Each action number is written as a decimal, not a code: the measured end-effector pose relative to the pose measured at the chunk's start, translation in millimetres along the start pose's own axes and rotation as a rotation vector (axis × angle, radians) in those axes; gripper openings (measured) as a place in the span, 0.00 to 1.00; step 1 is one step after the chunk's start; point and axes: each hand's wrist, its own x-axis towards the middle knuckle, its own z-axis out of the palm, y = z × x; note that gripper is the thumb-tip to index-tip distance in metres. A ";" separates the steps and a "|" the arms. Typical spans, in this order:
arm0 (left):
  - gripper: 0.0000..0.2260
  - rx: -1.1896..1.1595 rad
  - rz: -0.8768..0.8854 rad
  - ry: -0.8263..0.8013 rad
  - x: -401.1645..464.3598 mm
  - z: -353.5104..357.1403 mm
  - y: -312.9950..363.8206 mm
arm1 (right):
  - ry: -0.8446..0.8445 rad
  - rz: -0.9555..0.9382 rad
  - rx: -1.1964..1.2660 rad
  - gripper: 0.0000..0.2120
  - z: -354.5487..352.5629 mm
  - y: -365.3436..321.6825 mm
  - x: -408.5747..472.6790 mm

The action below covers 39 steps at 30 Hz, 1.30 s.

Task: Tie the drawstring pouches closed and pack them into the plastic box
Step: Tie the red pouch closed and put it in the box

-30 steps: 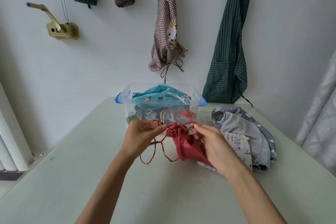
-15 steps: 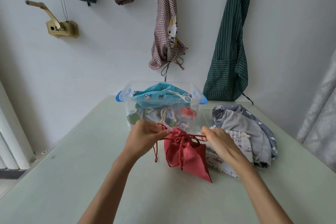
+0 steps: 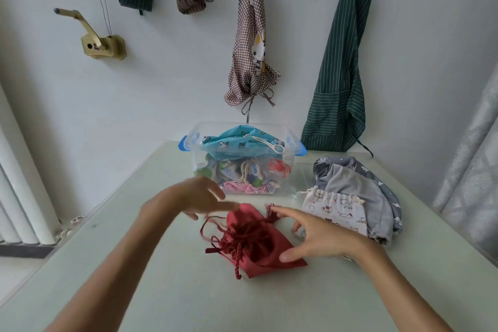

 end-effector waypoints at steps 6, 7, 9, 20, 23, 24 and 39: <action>0.42 0.316 -0.055 -0.115 12.9 66.3 -9.2 | 0.080 -0.071 -0.163 0.32 33.1 -7.5 -5.1; 0.35 0.324 -0.030 -0.085 14.0 73.0 -10.8 | 0.087 -0.076 -0.167 0.30 36.2 -7.8 -6.0; 0.23 0.339 0.010 0.006 11.7 78.6 -8.5 | 0.123 -0.078 -0.210 0.26 35.9 -7.8 -9.9; 0.13 0.127 0.476 0.014 0.1 -22.8 65.5 | -0.014 -0.149 0.264 0.53 -46.5 -44.3 -19.2; 0.16 0.009 0.539 0.122 13.1 -63.2 92.0 | 0.128 -0.144 0.440 0.33 -78.2 -58.5 -8.1; 0.16 -0.037 0.561 0.161 18.1 -74.1 100.0 | 0.223 -0.152 0.448 0.27 -87.5 -64.5 -2.5; 0.40 0.514 0.065 0.615 117.8 -102.2 61.1 | 0.737 -0.158 -0.071 0.05 -111.6 -48.2 160.5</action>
